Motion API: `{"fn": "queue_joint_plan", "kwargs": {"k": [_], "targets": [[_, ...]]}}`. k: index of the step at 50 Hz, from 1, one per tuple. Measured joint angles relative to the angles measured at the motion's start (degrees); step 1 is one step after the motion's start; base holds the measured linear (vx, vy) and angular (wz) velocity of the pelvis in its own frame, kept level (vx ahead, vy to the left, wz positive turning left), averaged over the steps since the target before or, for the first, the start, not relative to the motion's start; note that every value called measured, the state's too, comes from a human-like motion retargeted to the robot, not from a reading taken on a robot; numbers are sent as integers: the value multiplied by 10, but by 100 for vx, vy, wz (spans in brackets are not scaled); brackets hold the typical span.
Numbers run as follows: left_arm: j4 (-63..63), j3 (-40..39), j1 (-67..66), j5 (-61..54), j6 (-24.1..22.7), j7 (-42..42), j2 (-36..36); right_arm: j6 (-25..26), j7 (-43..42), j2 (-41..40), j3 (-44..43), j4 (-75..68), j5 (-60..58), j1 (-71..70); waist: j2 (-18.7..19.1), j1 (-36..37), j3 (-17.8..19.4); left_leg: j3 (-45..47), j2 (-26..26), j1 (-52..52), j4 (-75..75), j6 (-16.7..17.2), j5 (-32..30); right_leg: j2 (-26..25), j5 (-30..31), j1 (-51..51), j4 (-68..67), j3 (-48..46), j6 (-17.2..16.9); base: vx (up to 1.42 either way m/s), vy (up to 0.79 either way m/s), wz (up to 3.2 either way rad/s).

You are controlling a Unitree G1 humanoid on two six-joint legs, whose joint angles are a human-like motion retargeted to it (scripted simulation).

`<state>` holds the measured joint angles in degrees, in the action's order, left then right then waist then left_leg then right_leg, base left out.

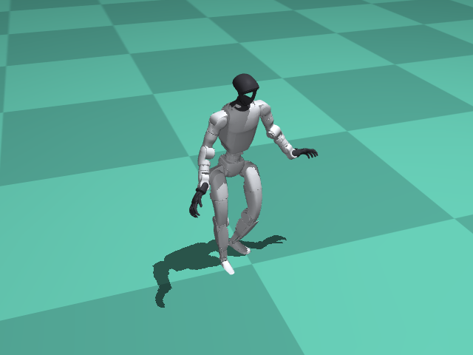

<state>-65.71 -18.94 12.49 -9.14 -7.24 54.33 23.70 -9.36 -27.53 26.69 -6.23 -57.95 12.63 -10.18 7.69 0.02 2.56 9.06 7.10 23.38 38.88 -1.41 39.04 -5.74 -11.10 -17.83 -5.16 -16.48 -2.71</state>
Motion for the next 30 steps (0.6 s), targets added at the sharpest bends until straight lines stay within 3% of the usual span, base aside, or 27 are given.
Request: {"fn": "queue_joint_plan", "kwargs": {"k": [16,30], "targets": [[72,-102,-58,-69,-58,24,57,-55,-62,147,-197,99,89,50,15,-5,8,0,-8,2,4,-13,-3,0,-29,11,-28,54,2,0,-2,-1],[98,-131,-76,-82,-81,2,100,-79,-89,220,-299,164,100,86,74,4,30,6,68,81,177,-3,-28,-48,-25,38,0,56,14,1,-4,-5]]}}
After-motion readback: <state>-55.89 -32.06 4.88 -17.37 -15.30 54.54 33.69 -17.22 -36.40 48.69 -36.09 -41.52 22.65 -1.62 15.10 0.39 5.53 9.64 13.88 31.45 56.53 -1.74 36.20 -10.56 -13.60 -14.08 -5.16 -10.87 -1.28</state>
